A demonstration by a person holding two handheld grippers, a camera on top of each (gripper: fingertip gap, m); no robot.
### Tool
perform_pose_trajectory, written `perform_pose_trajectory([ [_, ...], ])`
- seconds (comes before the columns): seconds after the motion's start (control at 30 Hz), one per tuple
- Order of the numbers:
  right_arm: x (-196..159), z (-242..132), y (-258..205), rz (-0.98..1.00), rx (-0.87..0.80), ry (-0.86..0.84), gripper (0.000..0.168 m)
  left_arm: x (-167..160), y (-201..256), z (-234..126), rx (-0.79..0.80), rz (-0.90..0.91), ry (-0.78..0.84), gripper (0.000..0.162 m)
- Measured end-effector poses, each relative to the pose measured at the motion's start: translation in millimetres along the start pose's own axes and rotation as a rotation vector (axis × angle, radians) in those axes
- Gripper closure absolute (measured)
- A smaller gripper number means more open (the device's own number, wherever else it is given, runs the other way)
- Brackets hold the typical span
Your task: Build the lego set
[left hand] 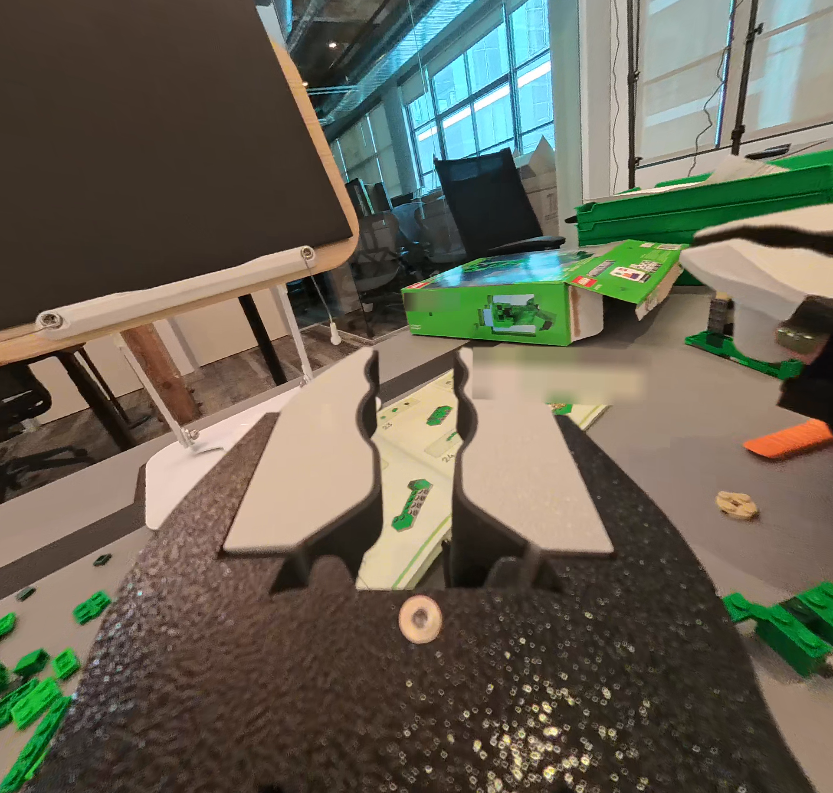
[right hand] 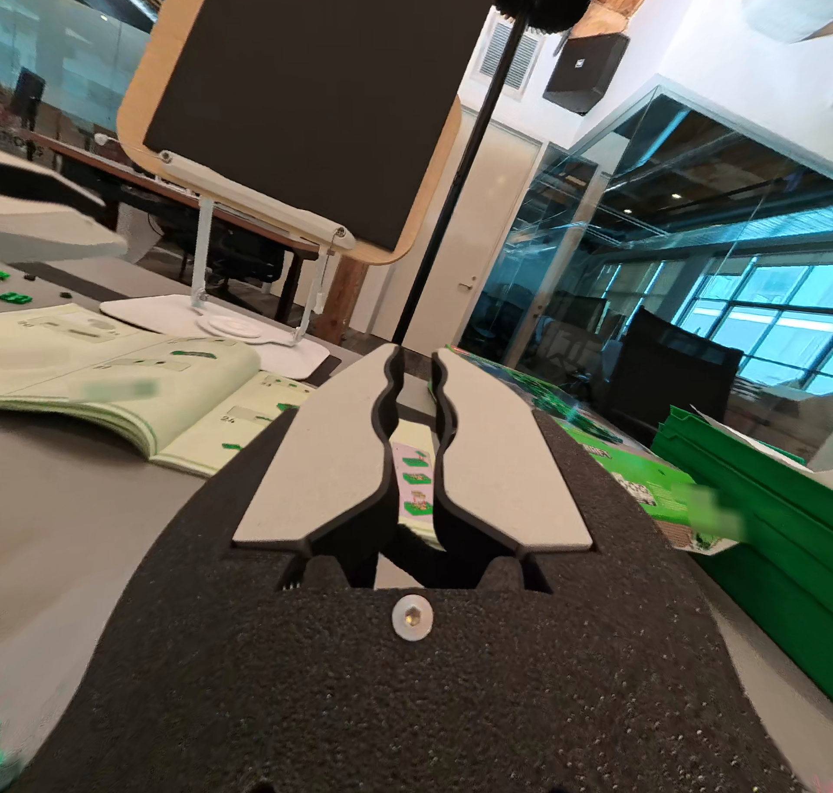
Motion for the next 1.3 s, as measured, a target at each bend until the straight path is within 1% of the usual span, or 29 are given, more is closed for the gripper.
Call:
perform_pose_trajectory([
  [0.07,1,8,-2,0.025,0.019,0.02,0.154,-3,2,1,0.0,0.019,-0.005,0.131],
  [0.17,2,17,-8,0.034,0.068,0.058,0.153,-9,4,3,-0.006,0.07,-0.02,0.133],
  [0.3,-7,35,-21,-0.041,0.15,0.037,0.152,-14,4,5,-0.03,0.119,-0.042,0.149],
  [0.33,-7,39,-26,-0.056,0.178,0.045,0.153,-16,4,5,-0.033,0.112,-0.055,0.152],
  [0.37,-6,40,-31,-0.062,0.216,0.058,0.158,-16,4,5,-0.039,0.102,-0.058,0.156],
  [0.4,-6,41,-35,-0.062,0.249,0.07,0.168,-16,4,5,-0.048,0.093,-0.05,0.162],
  [0.5,-1,38,-38,-0.041,0.288,0.1,0.168,-16,7,4,-0.057,0.094,-0.048,0.162],
  [0.57,2,35,-36,-0.031,0.293,0.115,0.168,-20,8,4,-0.038,0.121,-0.077,0.162],
  [0.63,4,32,-37,-0.038,0.303,0.125,0.168,-17,9,2,-0.017,0.163,-0.066,0.162],
  [0.7,7,28,-38,-0.063,0.313,0.142,0.168,-12,15,0,-0.046,0.189,-0.027,0.162],
  [0.8,8,26,-37,-0.107,0.283,0.149,0.168,-12,22,1,-0.074,0.227,-0.03,0.162],
  [0.93,6,32,-29,-0.043,0.208,0.124,0.168,-13,25,0,-0.084,0.258,-0.03,0.162],
  [1.03,2,33,-27,0.004,0.218,0.104,0.168,-15,28,0,-0.093,0.275,-0.047,0.162],
  [1.13,0,33,-25,0.036,0.231,0.093,0.168,-13,31,-1,-0.118,0.283,-0.03,0.162],
  [1.3,1,27,-23,0.031,0.236,0.104,0.168,-11,35,-6,-0.151,0.286,-0.016,0.162],
])
Point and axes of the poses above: each gripper's, where its closed fingertips meet, z out along the fingers, x out of its top, y = z × x across the jaws, the point moved 3 cm from there along -z, back along the fingers, and after that the axes turned 1 degree about -x, right-handed, at the moved point
